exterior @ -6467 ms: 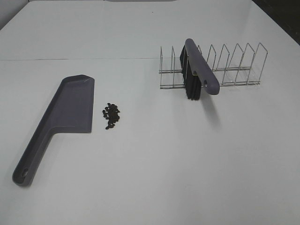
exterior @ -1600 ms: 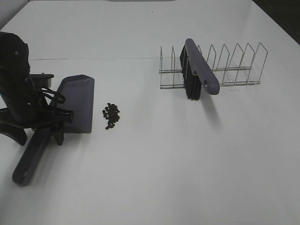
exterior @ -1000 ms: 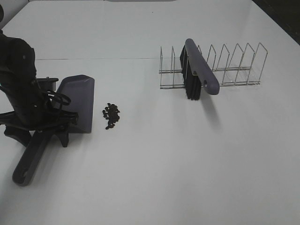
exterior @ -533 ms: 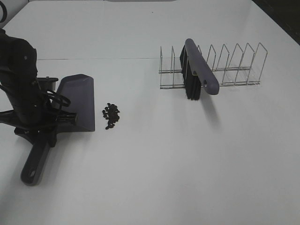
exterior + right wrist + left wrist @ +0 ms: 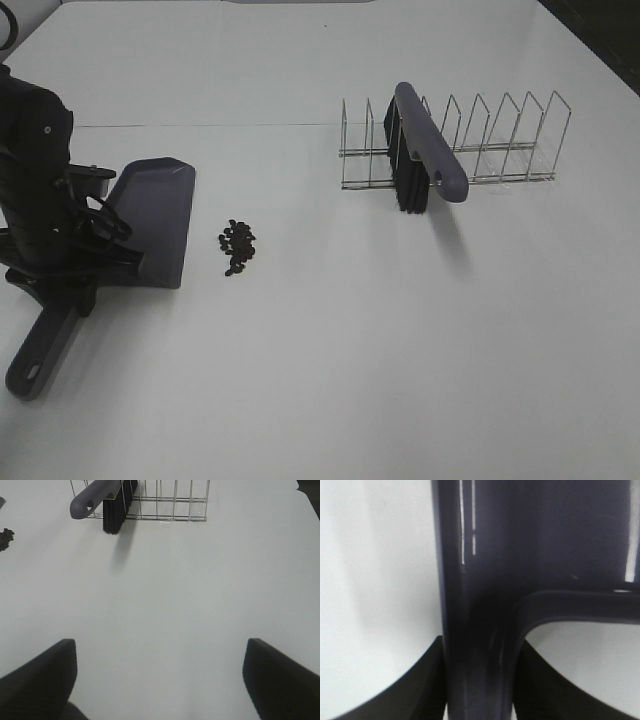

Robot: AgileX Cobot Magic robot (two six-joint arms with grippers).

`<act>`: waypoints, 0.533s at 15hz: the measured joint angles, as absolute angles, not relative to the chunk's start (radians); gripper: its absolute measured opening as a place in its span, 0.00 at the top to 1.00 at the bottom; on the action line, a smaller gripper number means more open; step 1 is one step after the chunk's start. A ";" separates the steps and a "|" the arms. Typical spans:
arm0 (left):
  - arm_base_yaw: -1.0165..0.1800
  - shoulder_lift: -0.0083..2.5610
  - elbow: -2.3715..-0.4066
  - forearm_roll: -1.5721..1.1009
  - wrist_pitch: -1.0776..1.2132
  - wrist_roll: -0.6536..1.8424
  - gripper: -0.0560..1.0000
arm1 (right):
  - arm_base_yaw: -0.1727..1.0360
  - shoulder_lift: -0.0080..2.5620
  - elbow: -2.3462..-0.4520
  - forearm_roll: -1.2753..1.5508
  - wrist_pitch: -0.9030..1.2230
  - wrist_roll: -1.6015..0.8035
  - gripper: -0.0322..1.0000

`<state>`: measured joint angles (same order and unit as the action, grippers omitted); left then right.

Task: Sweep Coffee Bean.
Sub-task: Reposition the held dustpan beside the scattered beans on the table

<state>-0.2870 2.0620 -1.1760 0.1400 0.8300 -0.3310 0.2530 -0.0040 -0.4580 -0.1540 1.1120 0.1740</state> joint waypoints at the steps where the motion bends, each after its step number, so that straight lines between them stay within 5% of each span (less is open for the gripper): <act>1: -0.287 2.057 -1.175 0.142 0.830 -0.328 0.63 | 0.253 -0.004 -0.458 -0.154 1.112 0.174 0.23; 8: -0.287 1.967 -1.096 0.150 0.804 -0.309 0.63 | 0.253 -0.004 -0.459 -0.154 1.113 0.174 0.23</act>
<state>-0.2870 1.9670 -1.0960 0.1500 0.8040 -0.3090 0.2530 -0.0040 -0.4590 -0.1540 1.1130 0.1740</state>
